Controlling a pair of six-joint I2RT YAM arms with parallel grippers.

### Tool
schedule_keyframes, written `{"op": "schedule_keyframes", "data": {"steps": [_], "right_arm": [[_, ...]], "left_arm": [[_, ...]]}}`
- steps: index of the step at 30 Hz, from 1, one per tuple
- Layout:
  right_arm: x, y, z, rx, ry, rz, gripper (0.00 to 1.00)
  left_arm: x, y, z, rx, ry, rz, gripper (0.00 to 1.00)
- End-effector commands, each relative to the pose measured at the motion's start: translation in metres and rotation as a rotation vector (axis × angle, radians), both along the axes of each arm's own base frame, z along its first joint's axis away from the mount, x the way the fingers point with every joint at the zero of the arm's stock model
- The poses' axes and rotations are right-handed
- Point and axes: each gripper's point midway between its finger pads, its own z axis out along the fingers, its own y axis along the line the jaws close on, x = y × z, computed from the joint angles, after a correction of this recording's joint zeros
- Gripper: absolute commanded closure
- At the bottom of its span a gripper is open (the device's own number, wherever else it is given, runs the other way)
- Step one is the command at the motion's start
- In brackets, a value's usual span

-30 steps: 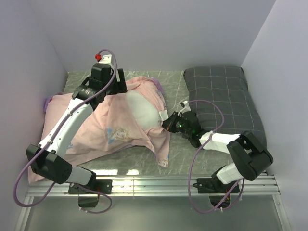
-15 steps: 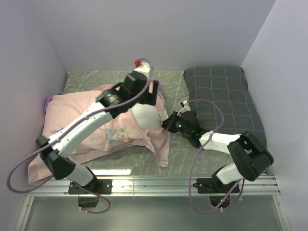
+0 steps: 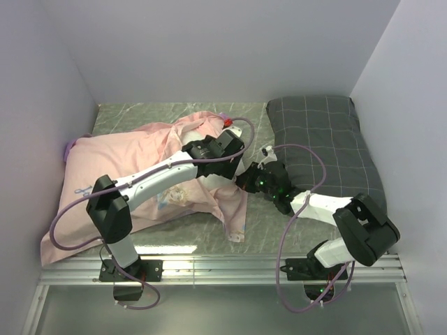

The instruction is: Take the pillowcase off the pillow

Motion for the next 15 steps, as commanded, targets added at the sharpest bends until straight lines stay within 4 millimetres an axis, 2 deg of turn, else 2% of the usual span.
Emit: {"op": "schedule_keyframes", "data": {"steps": [1, 2, 3, 5, 10, 11, 13, 14, 15], "right_arm": [[0.006, 0.010, 0.034, 0.036, -0.087, 0.019, 1.00], [0.006, 0.010, 0.034, 0.033, -0.087, 0.021, 1.00], [0.006, 0.010, 0.035, 0.033, -0.092, 0.022, 1.00], [0.005, 0.007, 0.036, 0.025, -0.095, 0.017, 1.00], [0.001, -0.002, 0.038, -0.006, -0.110, 0.002, 1.00], [-0.001, -0.003, 0.039, -0.007, -0.115, 0.002, 1.00], [-0.004, -0.009, 0.039, -0.015, -0.120, -0.008, 1.00], [-0.004, -0.012, 0.037, -0.023, -0.123, -0.021, 1.00], [-0.006, -0.016, 0.035, -0.030, -0.121, -0.032, 1.00]], "left_arm": [[0.000, 0.018, -0.021, 0.122, 0.023, 0.046, 0.29], [0.001, 0.020, -0.025, 0.144, 0.027, 0.049, 0.40], [0.004, 0.020, -0.028, 0.165, 0.018, 0.061, 0.73], [0.014, 0.024, -0.025, 0.169, 0.005, 0.085, 1.00], [0.053, 0.031, 0.015, 0.061, -0.064, 0.166, 1.00], [0.067, 0.042, 0.030, 0.022, -0.085, 0.208, 1.00], [0.082, 0.051, 0.043, -0.032, -0.105, 0.241, 1.00], [0.094, 0.067, 0.049, -0.054, -0.111, 0.281, 1.00], [0.100, 0.073, 0.059, -0.085, -0.127, 0.296, 1.00]]}}
